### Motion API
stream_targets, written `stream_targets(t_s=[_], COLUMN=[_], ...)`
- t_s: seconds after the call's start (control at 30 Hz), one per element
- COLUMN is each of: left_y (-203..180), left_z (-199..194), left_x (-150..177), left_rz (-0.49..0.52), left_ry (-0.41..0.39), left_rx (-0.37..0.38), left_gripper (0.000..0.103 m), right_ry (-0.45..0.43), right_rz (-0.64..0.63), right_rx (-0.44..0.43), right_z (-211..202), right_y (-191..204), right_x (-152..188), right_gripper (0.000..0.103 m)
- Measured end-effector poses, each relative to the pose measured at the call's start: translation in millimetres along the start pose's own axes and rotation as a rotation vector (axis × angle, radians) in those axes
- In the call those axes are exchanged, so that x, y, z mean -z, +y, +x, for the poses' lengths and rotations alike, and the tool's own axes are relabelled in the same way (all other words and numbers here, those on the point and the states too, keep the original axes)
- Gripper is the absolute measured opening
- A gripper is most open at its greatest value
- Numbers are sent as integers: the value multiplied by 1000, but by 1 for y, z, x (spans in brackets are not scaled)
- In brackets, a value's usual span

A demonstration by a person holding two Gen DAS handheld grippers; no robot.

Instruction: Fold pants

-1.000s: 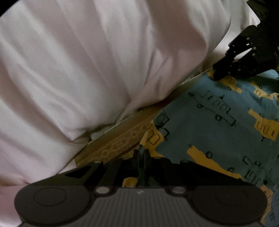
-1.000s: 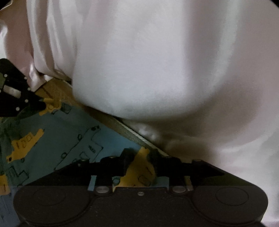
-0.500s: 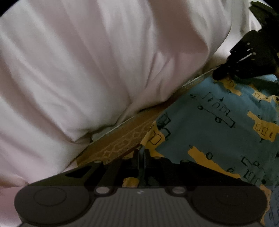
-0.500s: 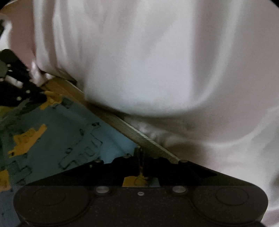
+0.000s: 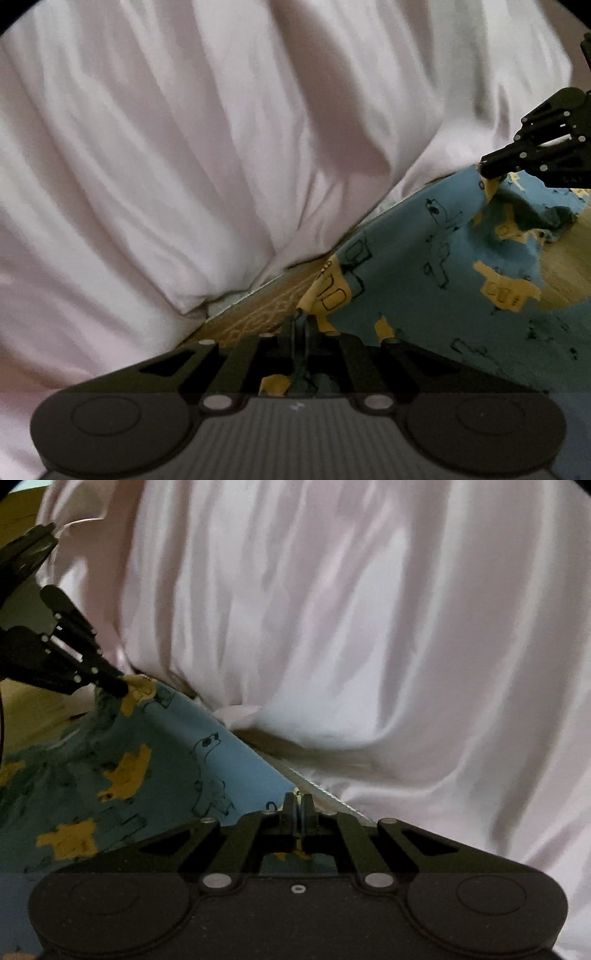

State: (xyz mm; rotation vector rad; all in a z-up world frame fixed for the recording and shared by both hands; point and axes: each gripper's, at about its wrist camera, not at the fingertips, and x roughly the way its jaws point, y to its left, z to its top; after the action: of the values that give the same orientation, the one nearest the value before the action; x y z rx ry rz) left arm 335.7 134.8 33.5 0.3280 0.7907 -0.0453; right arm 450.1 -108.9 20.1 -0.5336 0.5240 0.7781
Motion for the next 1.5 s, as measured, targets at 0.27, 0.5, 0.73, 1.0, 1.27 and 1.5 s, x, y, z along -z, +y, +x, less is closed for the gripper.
stream_targets(t_s=[0.27, 0.5, 0.73, 1.0, 1.27, 1.5], left_y=[-28, -61, -94, -111, -113, -107], left_z=[-51, -95, -109, -99, -108, -114], left_x=[27, 62, 106, 142, 148, 154], left_rz=[13, 120, 204, 263, 289, 352], left_ry=[-80, -116, -81, -15, -53, -84], left_rx=[-8, -21, 7, 55, 50, 66], left_gripper=[5, 5, 5, 5, 6, 6], right_ry=[-76, -110, -55, 17, -29, -30], right_rz=[-53, -100, -151, -145, -119, -164], right_rx=[111, 177, 151, 104, 147, 159], right_z=[-62, -120, -137, -123, -141, -167], right_y=[58, 114, 162, 189, 194, 212], right_x=[28, 64, 101, 133, 132, 133], right_gripper=[0, 0, 0, 0, 0, 0])
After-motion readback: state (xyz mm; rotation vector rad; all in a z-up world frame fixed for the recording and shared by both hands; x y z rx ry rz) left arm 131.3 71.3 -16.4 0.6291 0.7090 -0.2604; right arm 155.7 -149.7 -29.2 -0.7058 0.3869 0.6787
